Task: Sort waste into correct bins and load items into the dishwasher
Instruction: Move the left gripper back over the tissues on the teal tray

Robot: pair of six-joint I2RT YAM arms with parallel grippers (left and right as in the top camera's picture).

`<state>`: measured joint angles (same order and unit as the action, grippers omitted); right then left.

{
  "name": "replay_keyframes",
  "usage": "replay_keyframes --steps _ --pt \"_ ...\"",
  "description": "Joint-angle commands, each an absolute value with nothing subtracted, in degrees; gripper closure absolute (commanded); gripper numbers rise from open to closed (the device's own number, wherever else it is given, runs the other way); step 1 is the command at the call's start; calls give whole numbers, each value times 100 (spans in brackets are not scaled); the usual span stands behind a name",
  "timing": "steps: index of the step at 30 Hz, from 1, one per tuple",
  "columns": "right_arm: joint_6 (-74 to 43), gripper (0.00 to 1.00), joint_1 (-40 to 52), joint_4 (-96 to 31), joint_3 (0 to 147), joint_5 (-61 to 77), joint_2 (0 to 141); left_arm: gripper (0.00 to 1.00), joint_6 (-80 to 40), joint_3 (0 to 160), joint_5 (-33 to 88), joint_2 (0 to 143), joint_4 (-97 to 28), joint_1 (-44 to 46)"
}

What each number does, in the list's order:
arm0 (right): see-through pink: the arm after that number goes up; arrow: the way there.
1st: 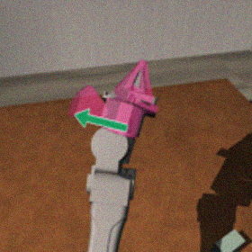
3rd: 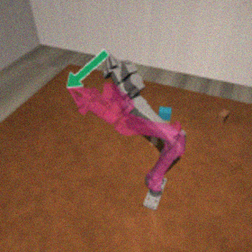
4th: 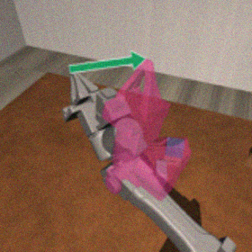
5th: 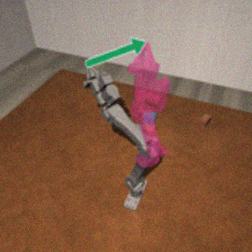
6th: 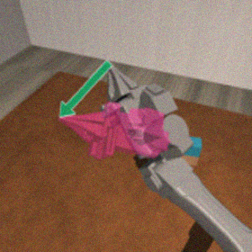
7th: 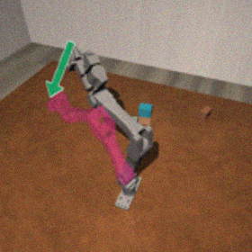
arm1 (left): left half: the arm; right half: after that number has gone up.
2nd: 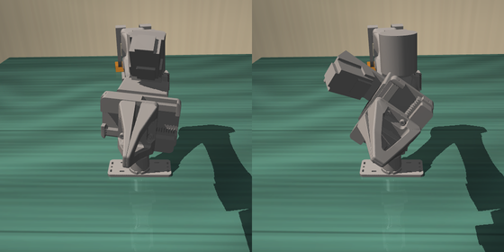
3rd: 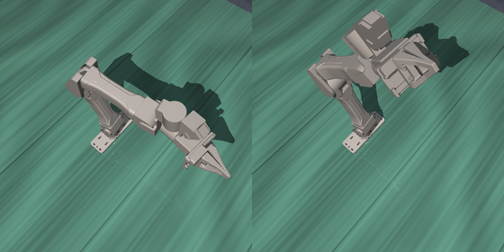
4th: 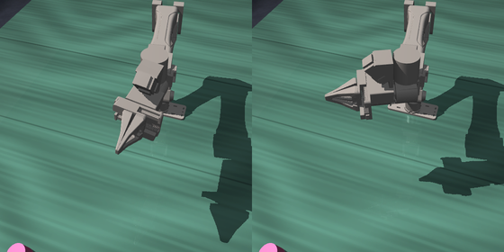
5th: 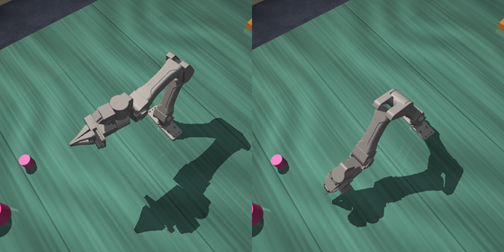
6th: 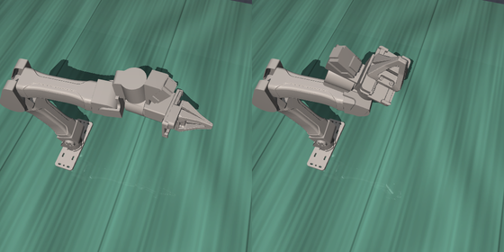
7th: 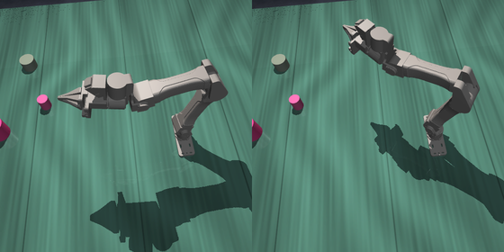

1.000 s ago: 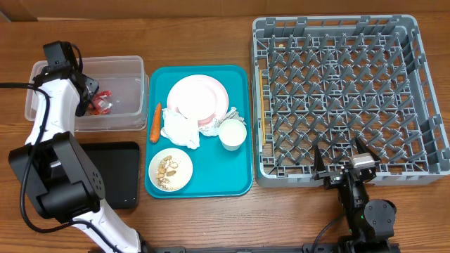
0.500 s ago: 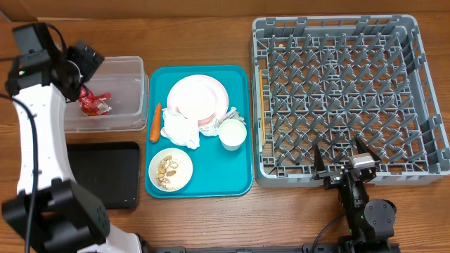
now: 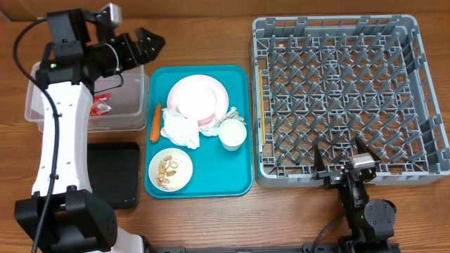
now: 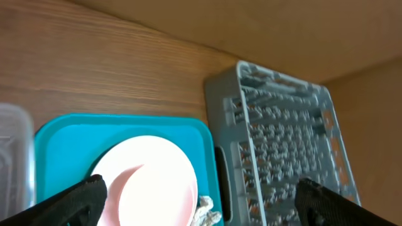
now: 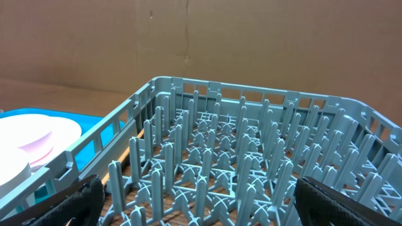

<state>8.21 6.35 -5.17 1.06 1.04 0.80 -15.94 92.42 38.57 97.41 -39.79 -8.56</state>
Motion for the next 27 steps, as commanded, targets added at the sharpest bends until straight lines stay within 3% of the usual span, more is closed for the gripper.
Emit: replay_keyframes --steps 1,4,6,17,27 --pt "838 0 598 -482 47 75 19 10 -917 9312 4143 9738 -4084 -788" --pt "838 0 598 -482 47 75 19 18 -740 9312 4141 9738 -4254 -744" --pt "838 0 598 -482 47 75 19 0 -613 9312 4165 9738 -4379 -698" --pt "838 0 598 -482 47 75 19 0 -781 9312 4152 9738 -3841 -661" --pt "838 0 598 -482 47 75 19 2 -1686 9312 4132 9738 -4554 -661"
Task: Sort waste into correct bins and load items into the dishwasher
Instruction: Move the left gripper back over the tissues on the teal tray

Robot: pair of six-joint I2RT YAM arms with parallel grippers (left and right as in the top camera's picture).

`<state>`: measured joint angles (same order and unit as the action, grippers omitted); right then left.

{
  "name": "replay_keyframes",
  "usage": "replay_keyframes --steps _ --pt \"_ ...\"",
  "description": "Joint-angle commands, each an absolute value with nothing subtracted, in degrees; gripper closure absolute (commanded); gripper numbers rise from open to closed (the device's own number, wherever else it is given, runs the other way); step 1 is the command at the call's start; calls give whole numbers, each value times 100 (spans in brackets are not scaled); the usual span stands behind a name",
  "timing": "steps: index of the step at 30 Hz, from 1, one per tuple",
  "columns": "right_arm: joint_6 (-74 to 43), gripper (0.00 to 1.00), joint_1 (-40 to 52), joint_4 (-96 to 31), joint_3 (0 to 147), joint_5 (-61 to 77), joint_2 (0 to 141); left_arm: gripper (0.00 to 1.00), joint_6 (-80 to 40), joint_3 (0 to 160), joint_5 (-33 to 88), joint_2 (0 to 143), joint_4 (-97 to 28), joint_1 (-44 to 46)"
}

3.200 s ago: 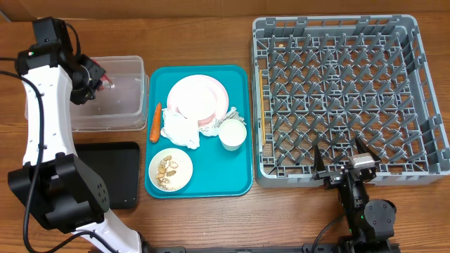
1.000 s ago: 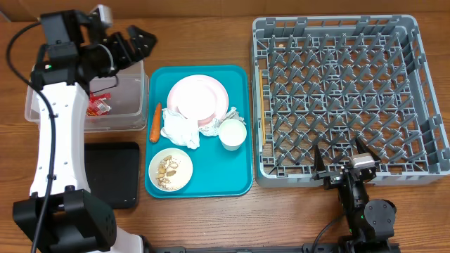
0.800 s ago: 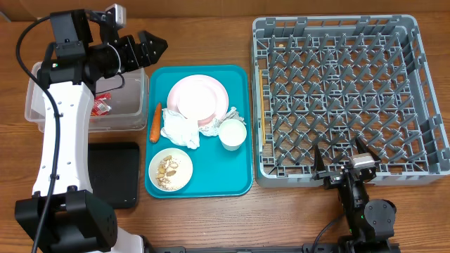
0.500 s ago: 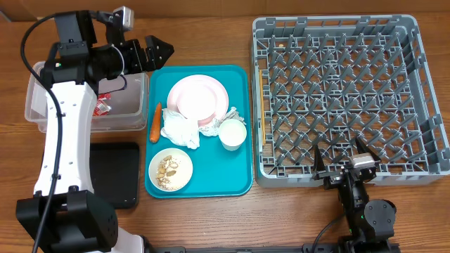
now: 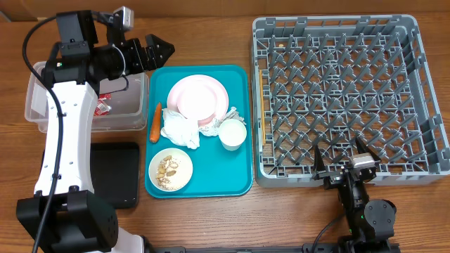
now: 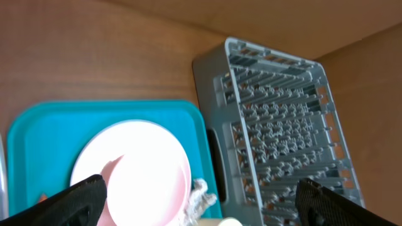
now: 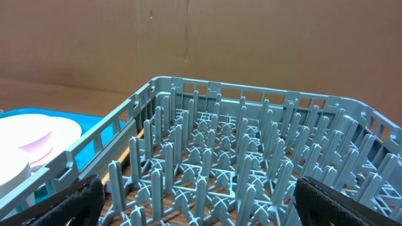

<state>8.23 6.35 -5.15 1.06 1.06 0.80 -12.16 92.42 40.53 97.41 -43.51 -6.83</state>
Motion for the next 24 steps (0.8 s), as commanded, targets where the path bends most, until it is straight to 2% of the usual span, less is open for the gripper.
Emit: replay_keyframes --steps 1,4,11,18,24 --pt "838 0 598 -482 47 75 19 2 -1785 9312 4130 9738 -4674 -661" --pt "838 0 598 -482 47 75 19 1 -1909 9310 3874 9738 -5315 -602" --pt "838 0 598 -482 47 75 19 0 -1911 9306 1695 9738 -6871 34" --pt "838 0 598 -482 47 75 19 0 -1988 9303 355 9738 -7378 851" --pt "838 0 598 -482 47 75 19 2 -2274 9168 -19 9741 -7485 1253"
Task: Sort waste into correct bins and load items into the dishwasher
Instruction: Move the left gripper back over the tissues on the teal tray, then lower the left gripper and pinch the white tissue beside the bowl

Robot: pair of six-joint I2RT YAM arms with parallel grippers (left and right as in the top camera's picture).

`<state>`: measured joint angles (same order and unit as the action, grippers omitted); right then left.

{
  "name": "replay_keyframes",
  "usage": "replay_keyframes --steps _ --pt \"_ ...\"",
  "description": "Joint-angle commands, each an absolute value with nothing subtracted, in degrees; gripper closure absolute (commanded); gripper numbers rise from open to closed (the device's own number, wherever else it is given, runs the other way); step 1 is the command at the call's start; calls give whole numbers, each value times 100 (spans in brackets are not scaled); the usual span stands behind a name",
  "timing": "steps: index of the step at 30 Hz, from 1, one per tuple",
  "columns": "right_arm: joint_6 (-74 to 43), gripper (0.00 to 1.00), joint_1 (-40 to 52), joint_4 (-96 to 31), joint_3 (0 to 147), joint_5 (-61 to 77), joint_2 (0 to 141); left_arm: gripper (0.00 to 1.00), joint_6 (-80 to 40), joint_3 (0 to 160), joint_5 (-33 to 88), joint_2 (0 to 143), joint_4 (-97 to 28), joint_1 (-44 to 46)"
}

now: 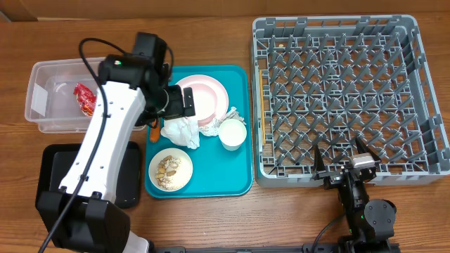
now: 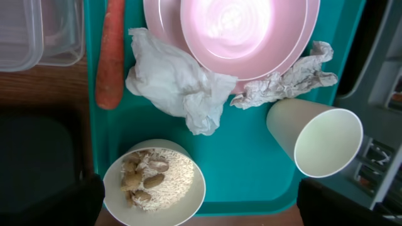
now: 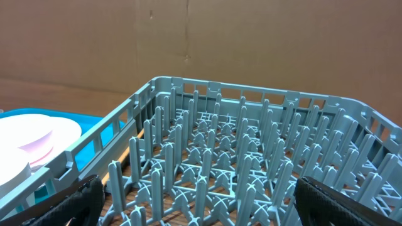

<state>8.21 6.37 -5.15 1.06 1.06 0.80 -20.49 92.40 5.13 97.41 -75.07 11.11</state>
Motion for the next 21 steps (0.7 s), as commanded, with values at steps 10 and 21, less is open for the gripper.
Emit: replay_keyframes --steps 10,21 --pt "838 0 598 -482 47 75 19 7 -2600 8182 -43 9741 -6724 1439" --pt "838 0 598 -482 47 75 19 8 -2602 7376 388 9741 -5605 1439"
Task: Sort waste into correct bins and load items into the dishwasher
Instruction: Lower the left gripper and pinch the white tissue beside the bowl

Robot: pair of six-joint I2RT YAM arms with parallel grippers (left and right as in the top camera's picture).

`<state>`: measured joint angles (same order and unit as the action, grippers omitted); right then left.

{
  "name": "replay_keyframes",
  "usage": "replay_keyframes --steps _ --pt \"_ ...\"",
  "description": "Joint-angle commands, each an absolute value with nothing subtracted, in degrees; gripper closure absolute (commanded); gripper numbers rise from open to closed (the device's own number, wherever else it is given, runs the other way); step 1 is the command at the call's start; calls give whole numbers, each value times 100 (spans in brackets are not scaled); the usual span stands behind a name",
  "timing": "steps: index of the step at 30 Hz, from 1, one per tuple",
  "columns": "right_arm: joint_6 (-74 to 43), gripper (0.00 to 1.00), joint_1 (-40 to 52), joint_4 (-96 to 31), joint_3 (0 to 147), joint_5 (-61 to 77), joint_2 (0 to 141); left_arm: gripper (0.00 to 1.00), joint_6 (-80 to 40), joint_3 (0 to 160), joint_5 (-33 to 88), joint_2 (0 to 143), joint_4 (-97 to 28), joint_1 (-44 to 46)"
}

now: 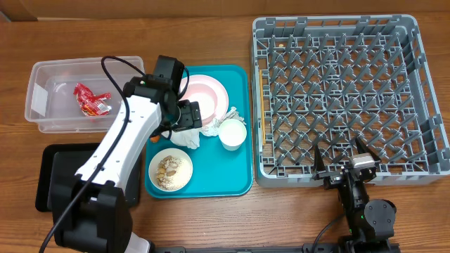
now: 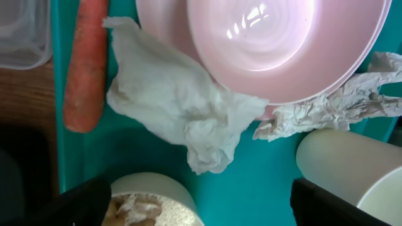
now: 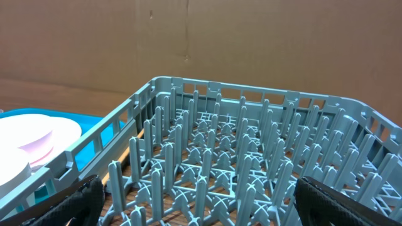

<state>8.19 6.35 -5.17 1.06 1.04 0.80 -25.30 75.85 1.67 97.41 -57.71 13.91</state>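
Observation:
On the teal tray [image 1: 239,176] lie a pink plate with a pink bowl [image 2: 282,44], a crumpled white napkin [image 2: 182,116], a carrot [image 2: 85,69], creased paper [image 2: 326,110], a white cup [image 1: 232,133] and a bowl of food scraps [image 1: 171,169]. My left gripper [image 1: 181,121] hangs open just above the napkin, its tips [image 2: 201,207] apart on either side of the view and holding nothing. The grey dish rack [image 1: 337,91] stands on the right. My right gripper [image 1: 342,163] rests open at the rack's front edge, facing across the pegs [image 3: 201,201].
A clear bin [image 1: 42,105] at the back left holds a red wrapper [image 1: 91,100]. A black bin [image 1: 56,176] sits in front of it, left of the tray. In the overhead view my left arm covers most of the carrot.
My left gripper has come lower and slightly forward over the tray, so the napkin and pink bowl fill more of its view. It is still open. The right arm has not moved.
My left gripper was open by the clear bin's far right corner, the red wrapper lying in the bin. It then stood over the tray's back left edge, later above the tray's middle, and now low over the napkin. The right gripper stayed open at the rack.

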Motion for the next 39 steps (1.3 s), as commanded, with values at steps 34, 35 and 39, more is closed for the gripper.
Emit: replay_keyframes --steps 34,35,39 --pt "838 0 598 -482 47 75 19 37 -2526 6377 405 9915 -4106 1439" --pt "838 0 598 -482 47 75 19 37 -2519 6377 405 9918 -4106 1439" --pt "838 0 598 -482 47 75 19 38 -2290 6377 408 9974 -4108 1466"
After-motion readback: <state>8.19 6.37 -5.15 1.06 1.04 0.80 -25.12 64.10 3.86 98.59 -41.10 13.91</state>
